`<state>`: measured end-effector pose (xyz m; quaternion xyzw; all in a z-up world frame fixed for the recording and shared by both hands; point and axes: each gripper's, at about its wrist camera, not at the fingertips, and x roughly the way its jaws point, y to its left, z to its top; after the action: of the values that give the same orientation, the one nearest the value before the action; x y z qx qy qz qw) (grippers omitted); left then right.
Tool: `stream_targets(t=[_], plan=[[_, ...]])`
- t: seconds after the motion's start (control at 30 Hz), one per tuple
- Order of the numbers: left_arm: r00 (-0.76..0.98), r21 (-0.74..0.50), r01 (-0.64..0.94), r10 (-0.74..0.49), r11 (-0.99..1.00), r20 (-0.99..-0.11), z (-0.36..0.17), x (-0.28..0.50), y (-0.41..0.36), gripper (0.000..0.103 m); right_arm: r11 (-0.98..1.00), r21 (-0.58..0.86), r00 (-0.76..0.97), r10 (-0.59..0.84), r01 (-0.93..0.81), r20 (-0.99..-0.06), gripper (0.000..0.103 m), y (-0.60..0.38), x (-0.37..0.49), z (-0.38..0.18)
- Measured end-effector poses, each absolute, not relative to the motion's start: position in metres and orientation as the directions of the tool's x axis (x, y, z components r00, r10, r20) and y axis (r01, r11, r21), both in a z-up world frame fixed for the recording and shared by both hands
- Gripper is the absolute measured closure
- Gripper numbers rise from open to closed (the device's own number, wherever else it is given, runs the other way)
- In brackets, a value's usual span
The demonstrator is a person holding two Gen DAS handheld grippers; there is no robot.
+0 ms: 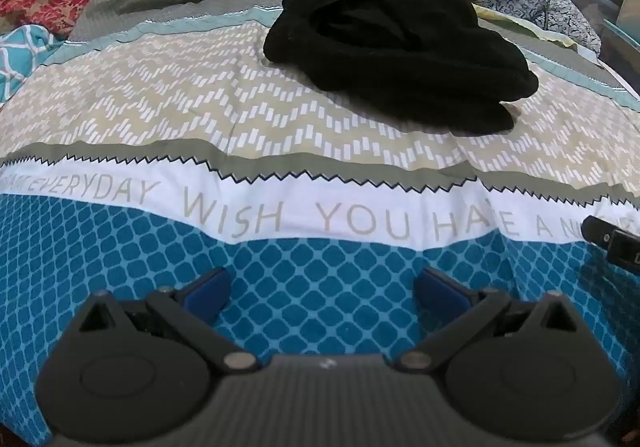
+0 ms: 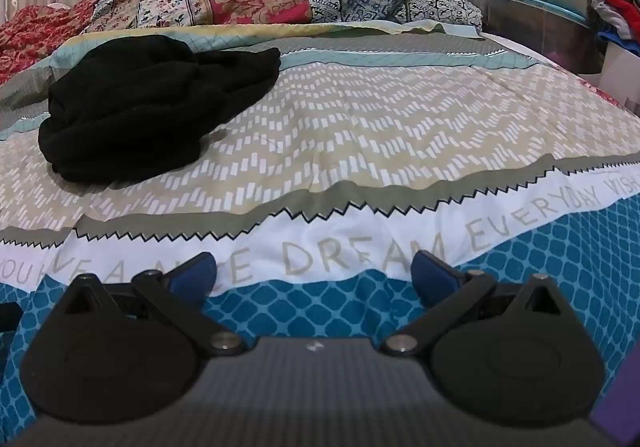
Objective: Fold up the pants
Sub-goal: 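Move the right gripper toward the crumpled black pants on the bed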
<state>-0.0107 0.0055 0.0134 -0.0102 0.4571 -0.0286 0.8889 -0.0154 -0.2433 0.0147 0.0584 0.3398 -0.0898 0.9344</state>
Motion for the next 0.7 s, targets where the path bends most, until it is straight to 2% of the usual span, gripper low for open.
stream_targets(t=[0.13,0.27,0.33,0.4,0.47,0.5,0.57,0.7], plan=[[0.596,-0.07,0.011,-0.063,0.997,-0.8,0.024,-0.016,0.02,0.001,0.979,0.07,0.744,-0.097,0.19,-0.661,0.0,-0.248,-0.015,0.021],[0.703,-0.068,-0.082,0.009,0.994,-0.711,0.039,-0.026,0.052,0.001,0.975,0.1,0.776,-0.094,0.199,-0.624,0.0,-0.257,-0.011,0.042],[0.734,-0.061,-0.113,0.042,0.992,-0.677,0.04,-0.028,0.065,0.001,0.968,0.172,0.802,-0.046,0.182,-0.595,0.0,-0.265,-0.001,0.057],[0.722,-0.062,-0.134,0.055,0.989,-0.689,0.032,-0.025,0.073,0.004,0.957,0.26,0.803,0.055,0.126,-0.593,0.0,-0.269,0.021,0.068],[0.701,-0.044,-0.135,0.064,0.99,-0.71,0.02,-0.017,0.075,0.005,0.943,0.322,0.789,0.132,0.087,-0.6,0.009,-0.268,0.05,0.075],[0.716,0.001,-0.12,0.087,0.993,-0.693,0.015,-0.015,0.07,0.005,0.933,0.352,0.777,0.164,0.079,-0.608,0.012,-0.267,0.066,0.077],[0.734,0.077,-0.088,0.117,0.993,-0.669,0.007,-0.012,0.06,0.004,0.902,0.42,0.75,0.21,0.099,-0.627,0.014,-0.267,0.096,0.073],[0.739,0.03,-0.099,0.093,0.995,-0.667,0.007,-0.007,0.064,0.003,0.801,0.559,0.689,0.281,0.215,-0.668,0.016,-0.271,0.135,0.051]])
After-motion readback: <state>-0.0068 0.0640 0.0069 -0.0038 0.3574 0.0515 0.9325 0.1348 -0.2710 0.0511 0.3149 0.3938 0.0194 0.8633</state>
